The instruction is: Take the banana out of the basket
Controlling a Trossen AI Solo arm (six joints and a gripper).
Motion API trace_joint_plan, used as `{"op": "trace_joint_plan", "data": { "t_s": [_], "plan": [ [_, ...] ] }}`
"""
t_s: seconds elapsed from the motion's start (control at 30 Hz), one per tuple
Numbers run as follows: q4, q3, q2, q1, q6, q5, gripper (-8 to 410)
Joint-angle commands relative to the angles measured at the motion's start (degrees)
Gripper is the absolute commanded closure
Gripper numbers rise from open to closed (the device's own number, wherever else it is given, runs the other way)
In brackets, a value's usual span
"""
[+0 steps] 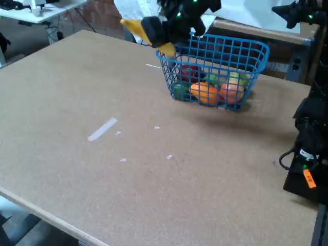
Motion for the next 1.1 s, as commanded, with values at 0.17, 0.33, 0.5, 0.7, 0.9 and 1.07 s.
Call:
{"op": "trace_joint_plan", "data": {
  "t_s": [0.17, 0.33, 0.5, 0.7, 0.9, 1.07],
  "plan": [
    [-7.4, 0.0, 0.1, 6.8, 3.6, 0.0, 323],
    [-12.5, 0.0, 0.1, 9.7, 6.8, 0.0, 323],
    [-17.2, -0.9, 0.1, 12.0, 10.6, 0.0, 323],
    [-15.9, -6.9, 0.0, 14.2, 16.1, 0.0, 323],
    [-12.3, -13.6, -0.1, 16.1, 20.0, 0.1, 323],
    [-6.7, -19.1, -0.1, 18.9, 24.0, 3.0, 323]
  ]
}}
